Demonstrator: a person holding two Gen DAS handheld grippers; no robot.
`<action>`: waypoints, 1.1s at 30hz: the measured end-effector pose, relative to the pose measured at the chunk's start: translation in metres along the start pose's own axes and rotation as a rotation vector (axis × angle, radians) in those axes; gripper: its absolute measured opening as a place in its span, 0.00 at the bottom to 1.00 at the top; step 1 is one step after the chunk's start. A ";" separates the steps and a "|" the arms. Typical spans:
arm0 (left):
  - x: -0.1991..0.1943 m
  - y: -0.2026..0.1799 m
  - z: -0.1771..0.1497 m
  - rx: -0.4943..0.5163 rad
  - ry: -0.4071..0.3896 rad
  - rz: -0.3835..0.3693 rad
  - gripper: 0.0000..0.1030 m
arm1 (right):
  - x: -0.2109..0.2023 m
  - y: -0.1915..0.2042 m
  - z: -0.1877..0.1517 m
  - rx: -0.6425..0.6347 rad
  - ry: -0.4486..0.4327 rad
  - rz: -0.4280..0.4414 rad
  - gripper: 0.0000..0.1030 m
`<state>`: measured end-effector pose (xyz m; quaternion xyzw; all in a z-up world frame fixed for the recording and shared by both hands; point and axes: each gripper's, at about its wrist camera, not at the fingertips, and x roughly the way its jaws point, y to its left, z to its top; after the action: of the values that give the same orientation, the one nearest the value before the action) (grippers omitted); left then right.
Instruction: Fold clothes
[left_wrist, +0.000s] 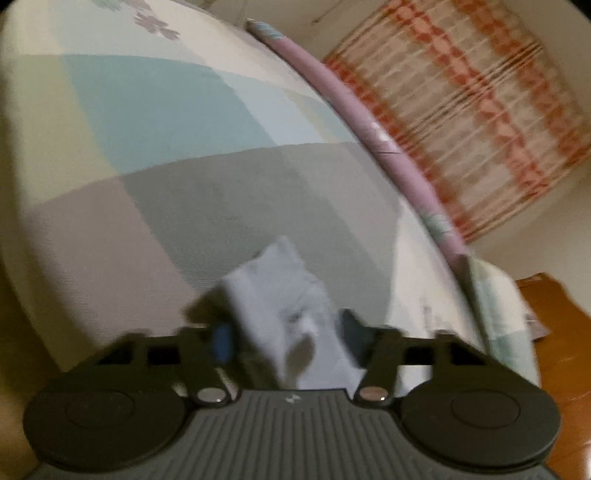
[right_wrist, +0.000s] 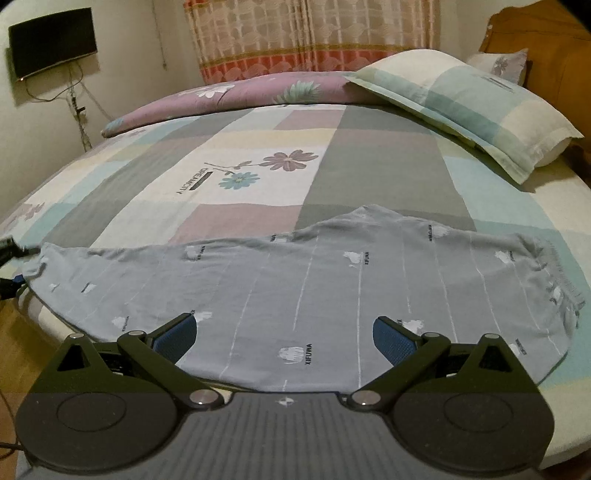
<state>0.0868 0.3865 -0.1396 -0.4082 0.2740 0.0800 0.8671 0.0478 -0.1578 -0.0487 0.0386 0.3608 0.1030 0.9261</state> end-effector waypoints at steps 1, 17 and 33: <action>-0.002 -0.001 0.000 0.003 -0.003 0.013 0.25 | 0.001 -0.001 0.000 0.007 0.002 -0.003 1.00; -0.016 0.010 -0.008 -0.035 -0.030 0.079 0.09 | 0.009 -0.002 -0.001 0.008 0.016 -0.015 1.00; -0.015 0.010 -0.011 0.011 -0.034 0.102 0.11 | 0.024 -0.039 -0.001 0.028 -0.001 -0.190 1.00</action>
<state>0.0660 0.3861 -0.1438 -0.3876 0.2802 0.1293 0.8686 0.0708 -0.1901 -0.0714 0.0172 0.3636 0.0095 0.9313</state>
